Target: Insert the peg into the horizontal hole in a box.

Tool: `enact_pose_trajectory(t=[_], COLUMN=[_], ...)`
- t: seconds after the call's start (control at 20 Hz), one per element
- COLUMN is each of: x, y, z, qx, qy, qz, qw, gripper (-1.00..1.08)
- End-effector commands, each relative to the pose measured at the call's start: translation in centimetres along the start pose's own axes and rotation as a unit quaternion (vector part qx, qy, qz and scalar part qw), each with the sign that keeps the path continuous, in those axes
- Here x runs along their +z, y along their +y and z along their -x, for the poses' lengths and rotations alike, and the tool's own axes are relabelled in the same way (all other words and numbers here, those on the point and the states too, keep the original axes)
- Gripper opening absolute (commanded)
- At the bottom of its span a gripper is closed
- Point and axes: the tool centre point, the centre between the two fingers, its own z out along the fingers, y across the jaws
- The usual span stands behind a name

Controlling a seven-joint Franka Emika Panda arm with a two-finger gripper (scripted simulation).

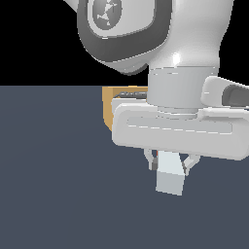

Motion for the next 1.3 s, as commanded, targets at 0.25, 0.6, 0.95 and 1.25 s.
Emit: enact_pose_trajectory(t=[0.25, 0.6, 0.95, 1.25], x=[-1.9, -3.2, -4.0, -4.1], y=[1.8, 1.4, 0.4, 0.2], z=[-8.1, -14.7, -18.8, -19.4], qx=[-0.133, -0.236, -0.301, -0.311], qy=[0.0, 0.001, 0.001, 0.001], qz=[0.002, 0.002, 0.001, 0.001], qw=[0.9911, 0.9718, 0.9535, 0.9503], gripper=[-1.0, -1.0, -1.0, -1.0])
